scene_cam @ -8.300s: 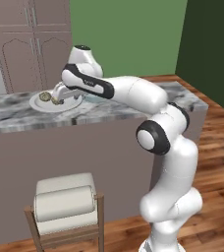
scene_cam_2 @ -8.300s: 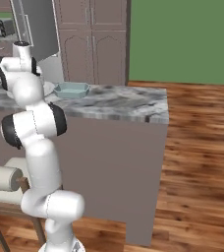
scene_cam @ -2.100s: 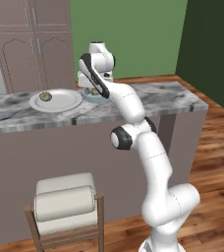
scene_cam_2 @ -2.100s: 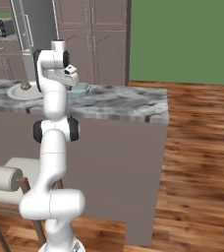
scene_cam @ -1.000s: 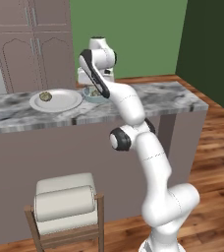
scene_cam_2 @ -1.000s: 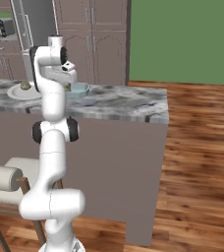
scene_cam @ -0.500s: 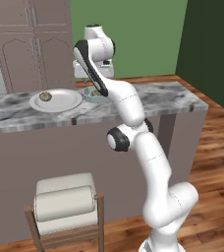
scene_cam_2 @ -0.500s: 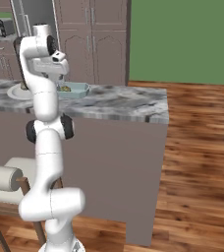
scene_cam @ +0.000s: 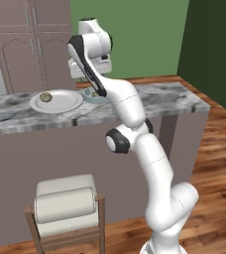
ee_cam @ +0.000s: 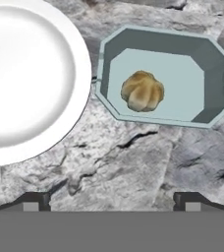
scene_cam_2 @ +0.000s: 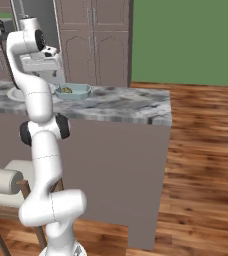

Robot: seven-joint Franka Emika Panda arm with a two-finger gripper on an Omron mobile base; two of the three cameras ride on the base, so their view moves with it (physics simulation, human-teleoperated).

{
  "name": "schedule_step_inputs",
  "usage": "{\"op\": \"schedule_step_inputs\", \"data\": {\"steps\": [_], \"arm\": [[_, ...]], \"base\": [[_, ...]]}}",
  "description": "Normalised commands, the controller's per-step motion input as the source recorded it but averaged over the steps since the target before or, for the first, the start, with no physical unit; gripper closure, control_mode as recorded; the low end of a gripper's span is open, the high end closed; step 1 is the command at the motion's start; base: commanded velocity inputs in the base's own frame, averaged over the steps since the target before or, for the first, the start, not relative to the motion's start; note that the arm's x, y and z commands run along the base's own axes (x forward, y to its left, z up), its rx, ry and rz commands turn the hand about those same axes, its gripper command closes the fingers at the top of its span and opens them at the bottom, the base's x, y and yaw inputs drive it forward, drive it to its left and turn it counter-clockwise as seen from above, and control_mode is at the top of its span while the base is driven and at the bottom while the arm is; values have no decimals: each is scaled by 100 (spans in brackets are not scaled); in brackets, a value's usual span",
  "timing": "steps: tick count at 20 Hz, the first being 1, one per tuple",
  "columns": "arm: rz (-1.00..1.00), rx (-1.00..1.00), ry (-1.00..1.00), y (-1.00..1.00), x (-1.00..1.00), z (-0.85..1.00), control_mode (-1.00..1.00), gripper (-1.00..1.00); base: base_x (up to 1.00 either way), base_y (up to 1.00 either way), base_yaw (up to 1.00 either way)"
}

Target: Place two dumplings into each of the tupperware containers and then place the containers in the fridge.

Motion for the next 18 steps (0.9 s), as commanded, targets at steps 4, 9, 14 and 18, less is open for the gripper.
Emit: {"op": "schedule_step_inputs", "data": {"steps": [4, 9, 14, 18], "arm": [[10, 0, 3, 7, 9, 10, -100, -100], [20, 0, -14, 1, 29, -12, -100, -100], [39, 15, -40, 1, 9, -28, -100, -100], [29, 35, -14, 3, 3, 0, -100, -100]], "base": [[0, 0, 0], [0, 0, 0], [0, 0, 0], [0, 0, 0]]}}
